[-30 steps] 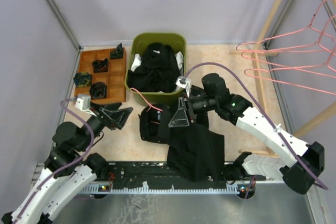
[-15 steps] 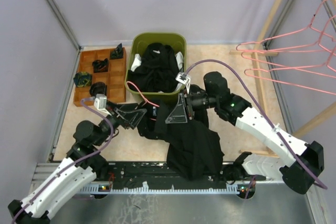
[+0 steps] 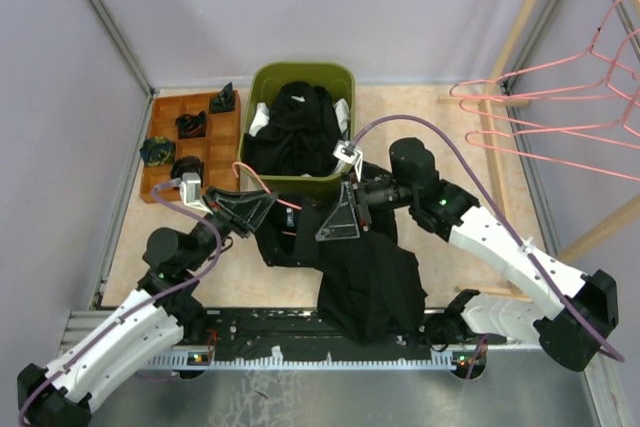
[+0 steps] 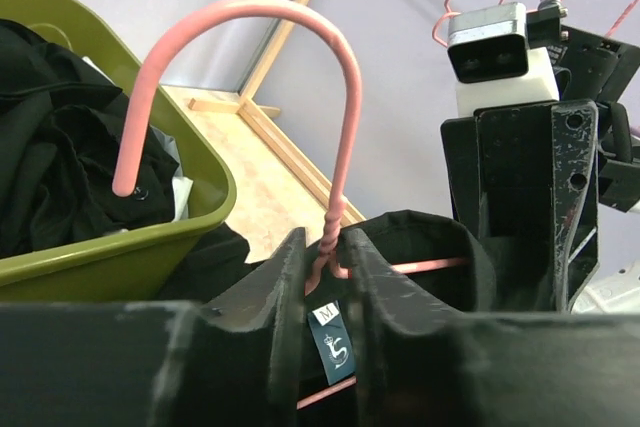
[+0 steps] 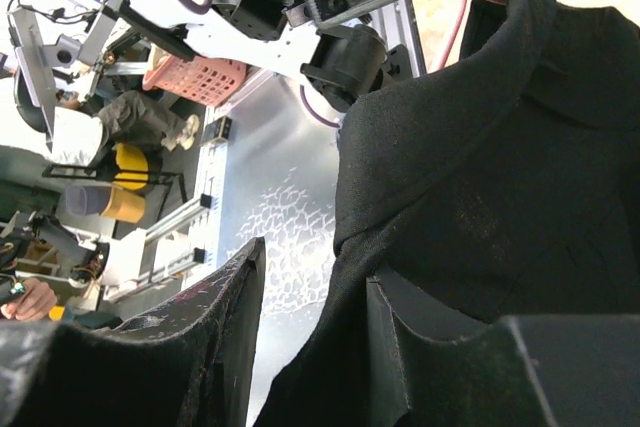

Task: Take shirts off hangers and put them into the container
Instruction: Pick up the hanger from the clothesline.

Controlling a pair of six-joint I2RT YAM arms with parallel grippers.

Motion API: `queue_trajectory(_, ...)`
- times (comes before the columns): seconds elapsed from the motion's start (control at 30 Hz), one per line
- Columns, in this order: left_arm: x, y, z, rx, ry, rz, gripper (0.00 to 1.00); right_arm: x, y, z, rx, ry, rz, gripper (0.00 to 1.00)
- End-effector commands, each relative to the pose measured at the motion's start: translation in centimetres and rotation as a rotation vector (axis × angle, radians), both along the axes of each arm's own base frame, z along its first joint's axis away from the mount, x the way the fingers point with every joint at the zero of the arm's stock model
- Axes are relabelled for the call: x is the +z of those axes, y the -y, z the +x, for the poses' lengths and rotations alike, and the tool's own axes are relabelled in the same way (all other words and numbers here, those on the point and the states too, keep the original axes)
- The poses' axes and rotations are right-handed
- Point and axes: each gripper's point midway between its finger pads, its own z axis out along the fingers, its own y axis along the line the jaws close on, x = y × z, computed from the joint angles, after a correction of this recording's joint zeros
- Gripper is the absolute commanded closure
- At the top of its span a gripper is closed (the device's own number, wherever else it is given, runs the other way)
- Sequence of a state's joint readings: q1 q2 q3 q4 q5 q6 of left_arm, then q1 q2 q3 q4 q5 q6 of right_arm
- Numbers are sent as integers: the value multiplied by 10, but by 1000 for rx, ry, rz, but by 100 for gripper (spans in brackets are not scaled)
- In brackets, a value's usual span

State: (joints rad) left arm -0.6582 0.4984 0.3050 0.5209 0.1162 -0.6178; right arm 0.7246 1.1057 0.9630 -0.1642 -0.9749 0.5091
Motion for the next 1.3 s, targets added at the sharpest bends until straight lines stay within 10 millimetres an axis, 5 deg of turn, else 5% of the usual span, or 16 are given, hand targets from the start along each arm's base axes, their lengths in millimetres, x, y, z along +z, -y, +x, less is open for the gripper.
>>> queue_trajectory(0.0, 18, 0, -3, -9, 43, -16, 83, 28, 2, -11, 48, 99, 99, 100)
queue_trajectory(0.07, 15, 0, -2, -6, 33, 15, 99, 30, 3, -12, 47, 109, 102, 100)
queue_trajectory(0.2, 26, -9, -2, 45, 56, 66, 100, 25, 4, -5, 6, 120, 53, 89)
queue_trajectory(0.3, 42, -27, 0, 136, 80, 123, 100, 25, 1, 3, -48, 146, 12, 63)
queue_trajectory(0.4, 37, -59, 13, 312, -47, 248, 100, 41, -6, 16, -163, 267, -16, 37)
queue_trajectory(0.5, 47, -91, 15, 452, -90, 352, 100, 48, -16, 22, -224, 401, -76, 32)
queue_trajectory(0.63, 61, -128, 13, 606, -114, 450, 100, 62, -19, 43, -369, 525, -170, 1)
queue_trajectory(0.83, 51, -139, 16, 650, -164, 550, 100, 70, -5, 61, -473, 654, -245, 1)
queue_trajectory(1.0, 42, -121, 20, 579, -151, 565, 100, 30, -5, 69, -474, 643, -346, 1)
queue_trajectory(1.27, 36, -104, 19, 494, -113, 557, 100, -11, -12, 70, -469, 559, -409, 20)
